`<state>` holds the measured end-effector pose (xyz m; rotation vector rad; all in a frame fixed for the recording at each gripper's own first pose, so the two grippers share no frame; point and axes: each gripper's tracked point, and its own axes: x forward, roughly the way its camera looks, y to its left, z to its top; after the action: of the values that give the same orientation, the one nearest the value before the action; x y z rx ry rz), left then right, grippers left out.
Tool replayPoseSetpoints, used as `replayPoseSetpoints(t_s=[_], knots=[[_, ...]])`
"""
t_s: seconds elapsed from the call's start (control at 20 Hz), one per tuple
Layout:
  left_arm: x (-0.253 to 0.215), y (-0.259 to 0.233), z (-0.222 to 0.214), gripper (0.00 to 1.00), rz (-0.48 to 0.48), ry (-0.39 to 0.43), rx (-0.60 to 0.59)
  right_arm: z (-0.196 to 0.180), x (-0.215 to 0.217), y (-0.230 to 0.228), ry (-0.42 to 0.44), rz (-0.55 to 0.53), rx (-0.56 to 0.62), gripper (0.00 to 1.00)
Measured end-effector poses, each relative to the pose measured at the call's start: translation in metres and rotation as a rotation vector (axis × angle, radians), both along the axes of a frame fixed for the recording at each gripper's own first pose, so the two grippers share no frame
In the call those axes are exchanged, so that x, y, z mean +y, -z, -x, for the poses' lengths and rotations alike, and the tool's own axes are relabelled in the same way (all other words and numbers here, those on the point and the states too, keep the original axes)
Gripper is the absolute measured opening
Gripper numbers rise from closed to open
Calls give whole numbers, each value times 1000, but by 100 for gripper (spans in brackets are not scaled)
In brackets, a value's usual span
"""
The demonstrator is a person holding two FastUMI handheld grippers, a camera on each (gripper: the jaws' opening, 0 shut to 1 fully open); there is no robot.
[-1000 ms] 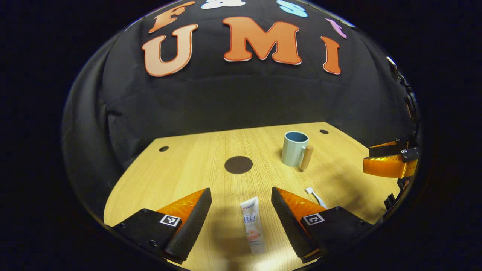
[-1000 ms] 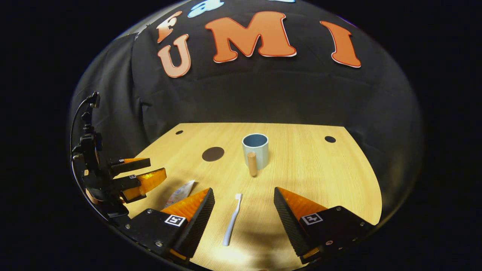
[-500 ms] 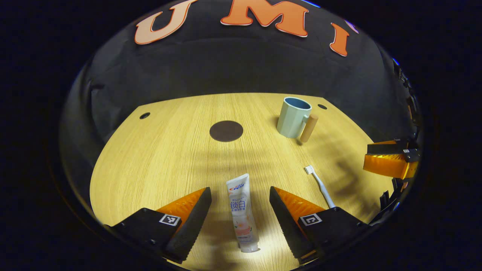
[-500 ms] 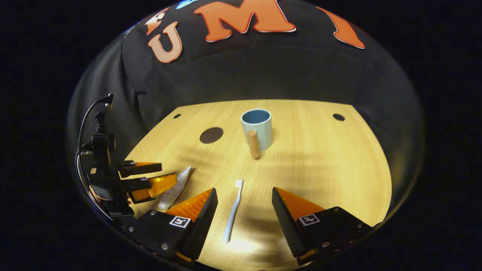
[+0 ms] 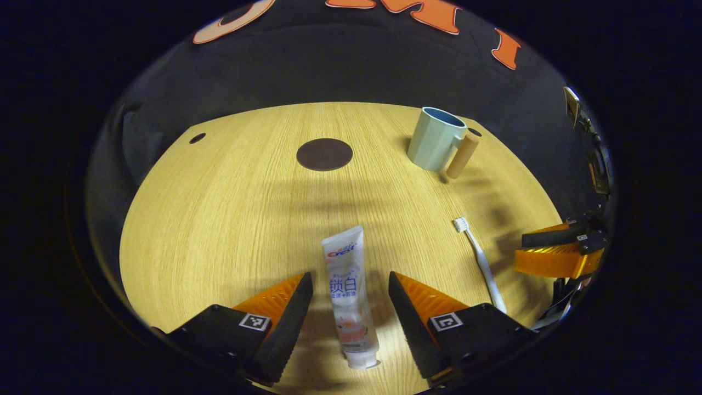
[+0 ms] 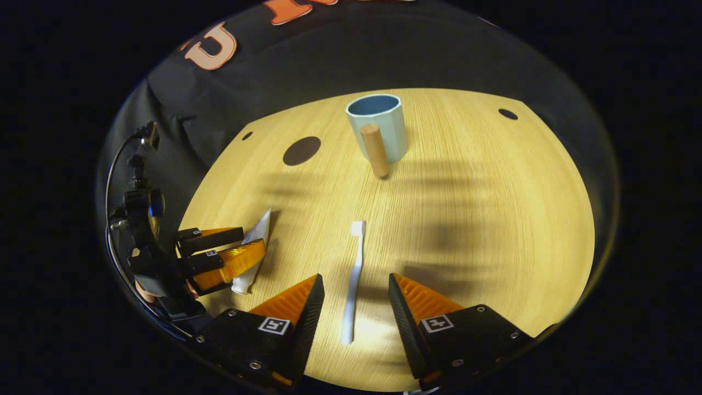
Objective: Put the toothbrush and toothpaste on the desktop into the cup, then pick up the cup and place it on the coaster on the desktop.
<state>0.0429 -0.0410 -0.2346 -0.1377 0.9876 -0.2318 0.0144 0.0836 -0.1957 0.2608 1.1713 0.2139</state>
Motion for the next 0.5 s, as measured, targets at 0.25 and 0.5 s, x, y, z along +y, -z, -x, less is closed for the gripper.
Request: replayPoseSetpoints(t_s=[0.25,0.5], knots=[[3,2,3,70,-37,-12,23,-4,11,12,12,-4,51,52],[5,10,5,45,-44,-42,44,-10,20,21,-17,26,104,38]])
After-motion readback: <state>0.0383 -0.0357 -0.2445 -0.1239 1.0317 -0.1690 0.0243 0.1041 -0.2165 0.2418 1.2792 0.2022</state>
